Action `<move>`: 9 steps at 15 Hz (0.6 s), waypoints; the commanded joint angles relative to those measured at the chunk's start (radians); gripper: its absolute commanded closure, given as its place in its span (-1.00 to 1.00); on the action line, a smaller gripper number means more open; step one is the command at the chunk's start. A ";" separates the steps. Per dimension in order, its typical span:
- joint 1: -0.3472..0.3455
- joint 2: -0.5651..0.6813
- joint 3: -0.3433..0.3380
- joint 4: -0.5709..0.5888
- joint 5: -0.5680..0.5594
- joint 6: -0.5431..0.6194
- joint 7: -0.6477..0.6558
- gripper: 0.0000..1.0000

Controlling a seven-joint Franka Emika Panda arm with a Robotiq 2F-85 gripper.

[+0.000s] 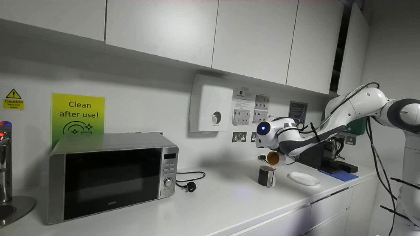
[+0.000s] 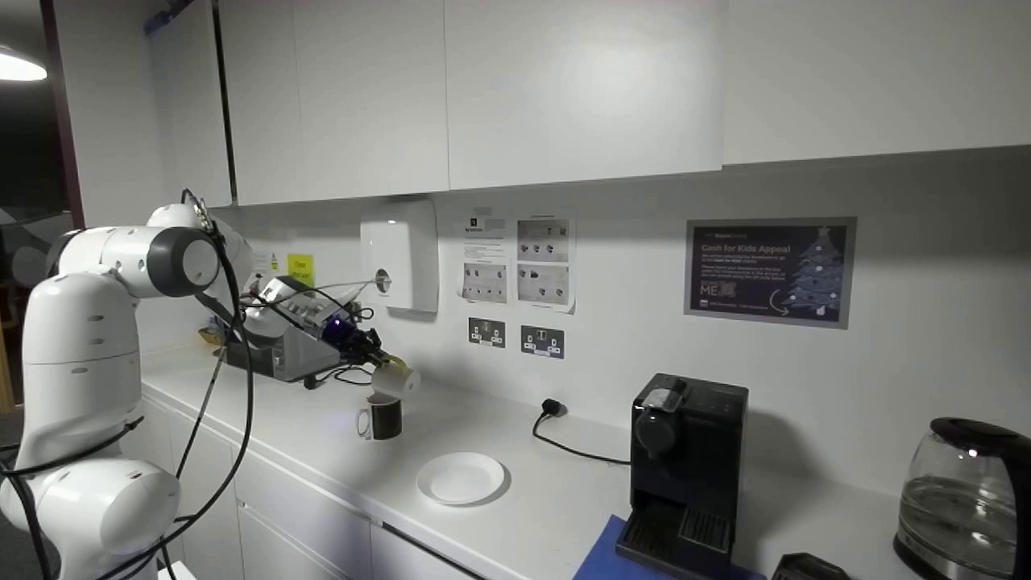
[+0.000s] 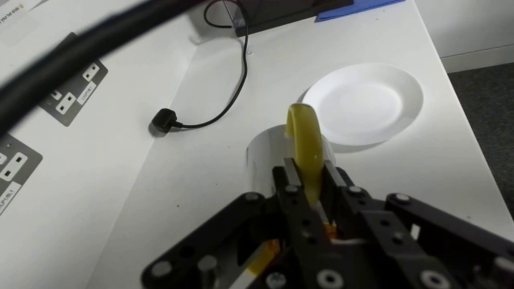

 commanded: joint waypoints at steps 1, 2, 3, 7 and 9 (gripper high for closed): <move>0.006 0.010 0.006 0.037 -0.042 -0.070 -0.042 0.91; 0.006 0.012 0.006 0.038 -0.044 -0.075 -0.044 0.91; 0.006 0.014 0.006 0.039 -0.044 -0.080 -0.046 0.91; 0.008 0.028 0.007 0.044 -0.047 -0.090 -0.052 0.91; 0.009 0.034 0.007 0.049 -0.049 -0.095 -0.054 0.91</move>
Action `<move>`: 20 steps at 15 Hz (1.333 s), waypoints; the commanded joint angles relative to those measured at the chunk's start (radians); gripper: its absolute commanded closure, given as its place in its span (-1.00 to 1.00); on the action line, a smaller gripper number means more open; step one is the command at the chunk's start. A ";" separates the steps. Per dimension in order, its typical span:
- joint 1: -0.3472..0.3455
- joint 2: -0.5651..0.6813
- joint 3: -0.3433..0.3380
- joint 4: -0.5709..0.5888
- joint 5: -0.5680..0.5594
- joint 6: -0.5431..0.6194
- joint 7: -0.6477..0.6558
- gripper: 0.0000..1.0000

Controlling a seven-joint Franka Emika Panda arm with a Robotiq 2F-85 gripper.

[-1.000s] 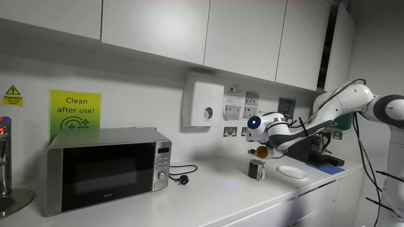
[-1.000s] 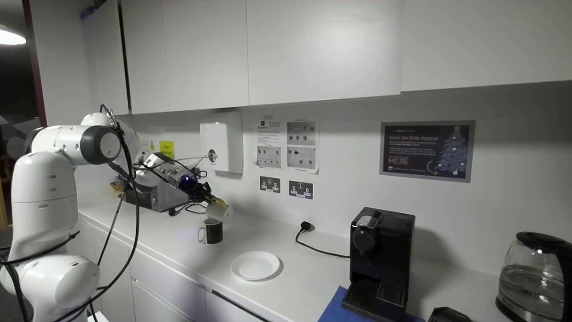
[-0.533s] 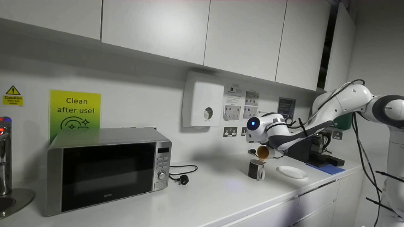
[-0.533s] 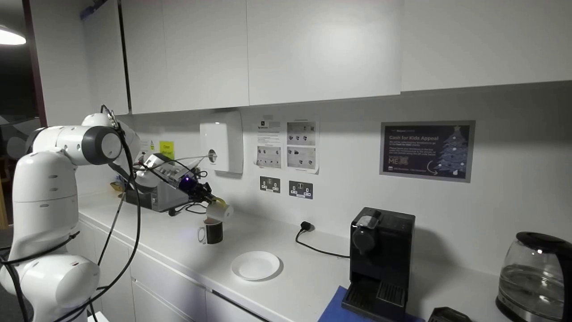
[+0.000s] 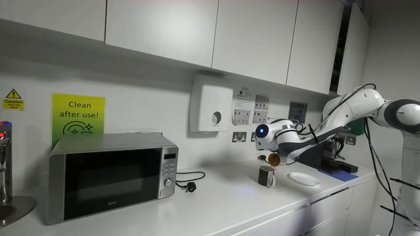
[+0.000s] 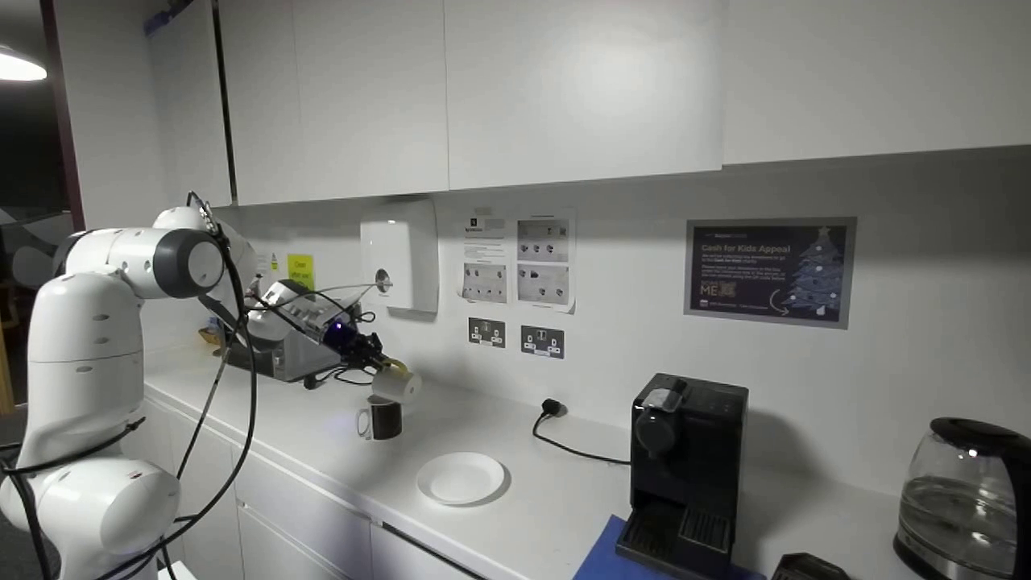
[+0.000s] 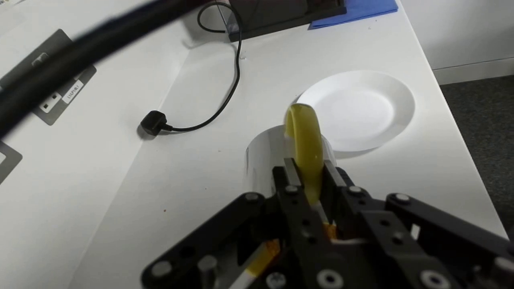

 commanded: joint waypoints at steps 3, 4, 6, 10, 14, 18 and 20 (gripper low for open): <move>0.009 0.013 0.007 0.051 -0.049 -0.067 -0.042 0.91; 0.008 0.014 0.006 0.054 -0.051 -0.065 -0.041 0.91; 0.007 0.017 0.005 0.061 -0.054 -0.063 -0.041 0.91; 0.007 0.030 0.004 0.074 -0.067 -0.065 -0.048 0.91; 0.009 0.047 0.004 0.094 -0.081 -0.075 -0.067 0.91; 0.011 0.070 0.003 0.123 -0.091 -0.097 -0.097 0.91; 0.012 0.082 0.003 0.137 -0.096 -0.106 -0.110 0.91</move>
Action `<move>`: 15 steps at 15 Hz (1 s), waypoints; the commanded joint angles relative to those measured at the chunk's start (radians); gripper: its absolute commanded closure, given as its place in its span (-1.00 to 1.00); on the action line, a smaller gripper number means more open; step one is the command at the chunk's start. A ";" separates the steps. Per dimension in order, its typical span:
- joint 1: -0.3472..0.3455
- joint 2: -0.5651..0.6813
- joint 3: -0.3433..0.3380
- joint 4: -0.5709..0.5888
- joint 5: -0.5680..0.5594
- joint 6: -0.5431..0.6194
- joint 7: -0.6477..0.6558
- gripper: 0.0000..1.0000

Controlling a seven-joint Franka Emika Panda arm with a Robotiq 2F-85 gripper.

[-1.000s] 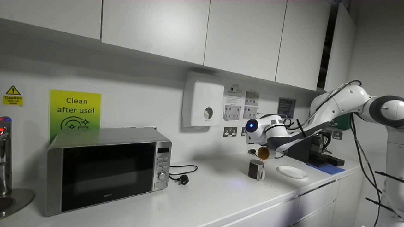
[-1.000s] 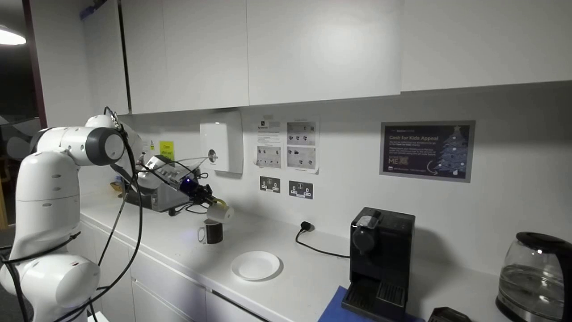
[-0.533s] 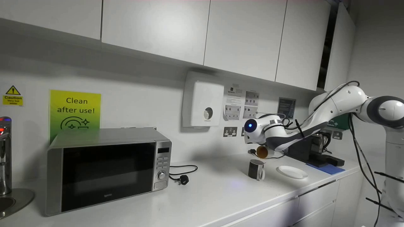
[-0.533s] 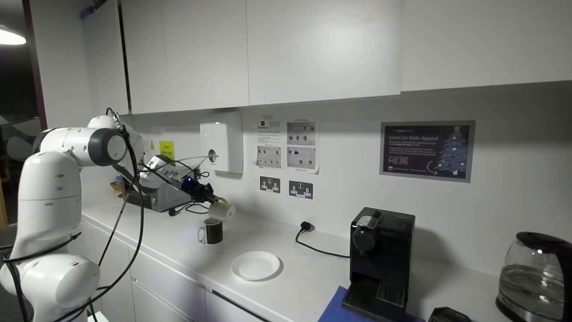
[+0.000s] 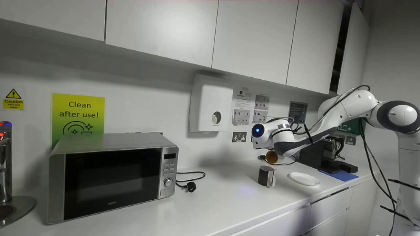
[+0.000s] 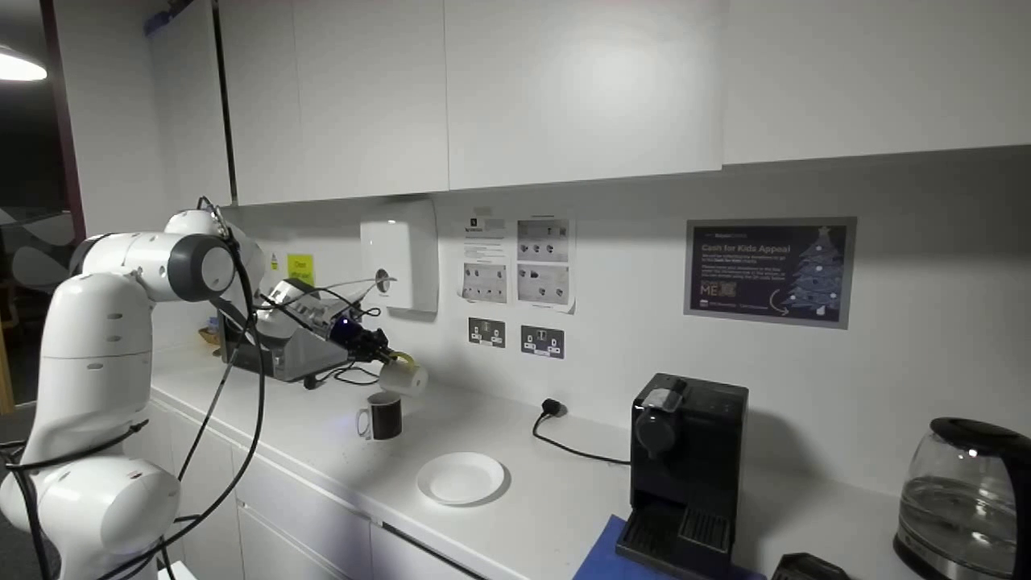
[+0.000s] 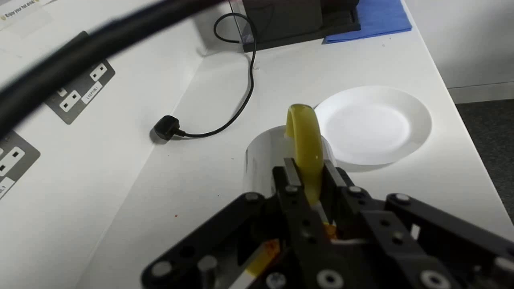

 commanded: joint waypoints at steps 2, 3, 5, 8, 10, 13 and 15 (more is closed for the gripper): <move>0.014 0.040 0.003 0.081 -0.055 -0.081 -0.066 0.91; 0.015 0.047 0.003 0.089 -0.059 -0.086 -0.071 0.91; 0.020 0.065 0.002 0.111 -0.069 -0.099 -0.084 0.91; 0.028 0.088 0.002 0.139 -0.079 -0.110 -0.100 0.91; 0.031 0.100 0.002 0.153 -0.085 -0.115 -0.108 0.91; 0.040 0.110 0.003 0.167 -0.090 -0.130 -0.117 0.91; 0.044 0.111 0.003 0.169 -0.091 -0.132 -0.118 0.91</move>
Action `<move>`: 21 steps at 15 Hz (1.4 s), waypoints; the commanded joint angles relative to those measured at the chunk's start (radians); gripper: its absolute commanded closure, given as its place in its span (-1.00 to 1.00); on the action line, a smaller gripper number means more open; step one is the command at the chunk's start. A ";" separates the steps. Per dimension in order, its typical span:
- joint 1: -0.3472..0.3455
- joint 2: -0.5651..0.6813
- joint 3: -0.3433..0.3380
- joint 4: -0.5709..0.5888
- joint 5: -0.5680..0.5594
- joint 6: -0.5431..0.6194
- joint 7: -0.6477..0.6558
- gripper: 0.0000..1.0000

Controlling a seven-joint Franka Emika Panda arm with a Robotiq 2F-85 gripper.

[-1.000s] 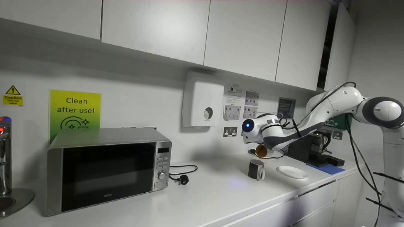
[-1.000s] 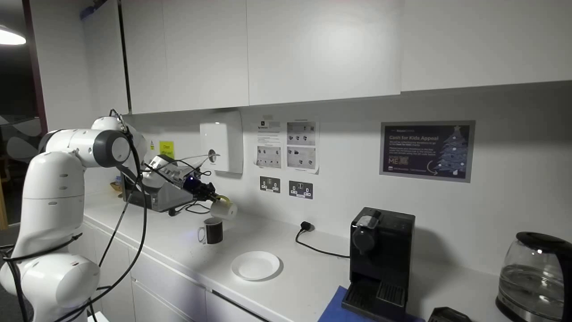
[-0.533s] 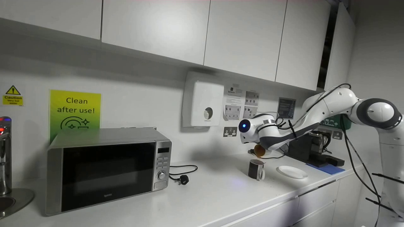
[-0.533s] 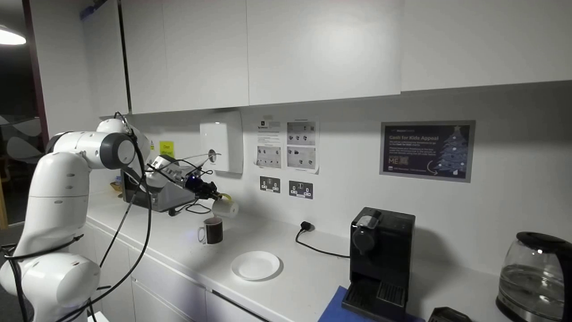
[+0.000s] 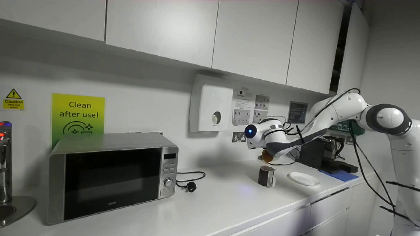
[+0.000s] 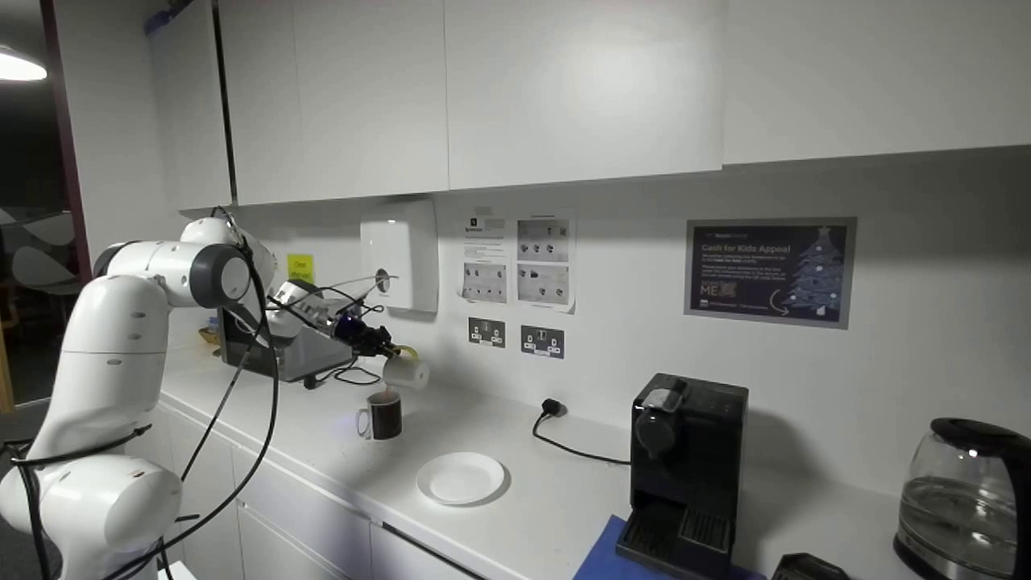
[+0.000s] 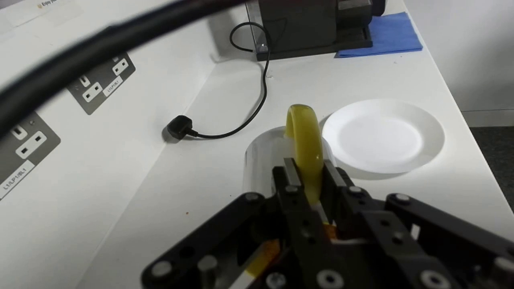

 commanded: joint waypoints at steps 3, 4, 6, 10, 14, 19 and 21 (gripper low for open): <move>0.018 0.004 0.003 0.040 -0.038 -0.065 -0.041 0.91; 0.018 0.002 0.003 0.037 -0.037 -0.066 -0.041 0.91; 0.017 -0.002 0.002 0.031 -0.036 -0.070 -0.040 0.91; 0.017 -0.006 0.003 0.025 -0.035 -0.090 -0.041 0.91; 0.018 -0.006 0.005 0.024 -0.034 -0.104 -0.042 0.91; 0.023 -0.009 0.009 0.019 -0.031 -0.132 -0.042 0.91; 0.028 -0.008 0.011 0.020 -0.030 -0.148 -0.042 0.91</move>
